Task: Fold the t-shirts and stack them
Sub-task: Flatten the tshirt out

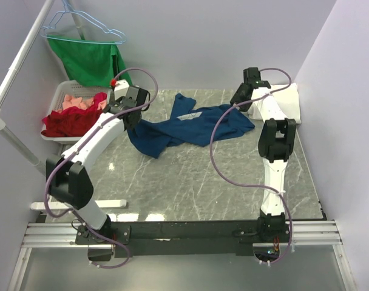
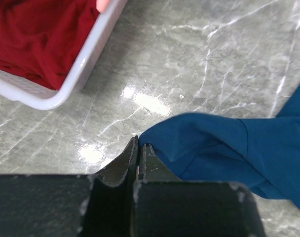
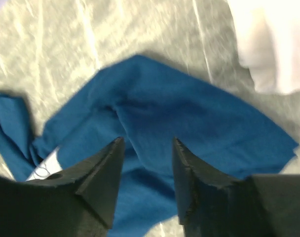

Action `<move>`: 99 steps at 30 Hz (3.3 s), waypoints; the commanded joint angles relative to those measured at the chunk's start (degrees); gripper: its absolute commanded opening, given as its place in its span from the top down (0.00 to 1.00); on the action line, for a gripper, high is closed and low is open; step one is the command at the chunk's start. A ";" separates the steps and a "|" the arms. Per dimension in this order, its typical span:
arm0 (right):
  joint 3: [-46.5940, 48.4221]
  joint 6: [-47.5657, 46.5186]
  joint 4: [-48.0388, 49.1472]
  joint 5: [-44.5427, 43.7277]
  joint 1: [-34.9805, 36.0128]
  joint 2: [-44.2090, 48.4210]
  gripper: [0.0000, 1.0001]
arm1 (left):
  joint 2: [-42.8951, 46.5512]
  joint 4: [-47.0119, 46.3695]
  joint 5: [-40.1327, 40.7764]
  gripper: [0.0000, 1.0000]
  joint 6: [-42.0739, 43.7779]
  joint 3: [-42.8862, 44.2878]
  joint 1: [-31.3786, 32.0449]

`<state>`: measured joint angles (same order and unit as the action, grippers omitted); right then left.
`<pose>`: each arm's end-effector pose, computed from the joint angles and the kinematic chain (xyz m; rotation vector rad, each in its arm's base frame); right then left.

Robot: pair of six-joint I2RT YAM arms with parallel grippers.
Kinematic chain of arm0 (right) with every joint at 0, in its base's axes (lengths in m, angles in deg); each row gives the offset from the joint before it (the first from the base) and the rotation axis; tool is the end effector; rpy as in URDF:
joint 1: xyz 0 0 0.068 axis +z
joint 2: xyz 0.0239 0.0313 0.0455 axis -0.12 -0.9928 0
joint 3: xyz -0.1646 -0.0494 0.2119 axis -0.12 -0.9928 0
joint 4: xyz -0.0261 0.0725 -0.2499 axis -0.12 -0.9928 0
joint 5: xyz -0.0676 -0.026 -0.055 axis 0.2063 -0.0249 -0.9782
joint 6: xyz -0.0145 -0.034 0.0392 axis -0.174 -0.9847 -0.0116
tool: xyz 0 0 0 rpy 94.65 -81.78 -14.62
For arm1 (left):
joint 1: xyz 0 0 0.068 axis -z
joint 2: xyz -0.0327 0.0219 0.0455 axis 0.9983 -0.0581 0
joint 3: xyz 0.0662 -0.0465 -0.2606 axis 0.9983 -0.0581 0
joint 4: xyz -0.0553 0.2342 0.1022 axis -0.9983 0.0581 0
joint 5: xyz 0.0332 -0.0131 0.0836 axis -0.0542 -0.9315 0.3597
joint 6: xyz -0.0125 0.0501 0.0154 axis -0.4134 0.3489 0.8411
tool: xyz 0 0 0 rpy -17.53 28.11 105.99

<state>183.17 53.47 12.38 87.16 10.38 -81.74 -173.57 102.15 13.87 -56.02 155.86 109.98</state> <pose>0.5220 0.0321 0.2265 0.6503 2.4530 0.2661 0.3284 -0.1168 0.3257 -0.5456 2.1609 0.2916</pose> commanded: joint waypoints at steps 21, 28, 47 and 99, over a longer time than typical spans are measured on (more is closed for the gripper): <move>-25.23 -0.52 -1.19 -3.17 15.32 15.14 0.45 | -8.59 -5.23 -5.16 0.99 2.50 7.98 -3.97; -22.60 -0.17 -1.45 -3.08 15.32 10.14 0.42 | -7.54 -5.23 -5.87 0.99 2.67 6.92 -4.59; -19.96 2.47 -5.75 -6.43 15.32 13.55 1.00 | -2.35 -5.14 -4.02 0.99 4.25 4.20 -5.82; -38.59 -6.14 -4.62 -1.77 27.44 28.33 0.48 | -16.23 -6.99 -5.51 0.99 4.43 11.76 -7.75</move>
<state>146.74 49.43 5.56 84.54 34.60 -53.68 -189.96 96.20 9.83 -50.27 166.11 102.29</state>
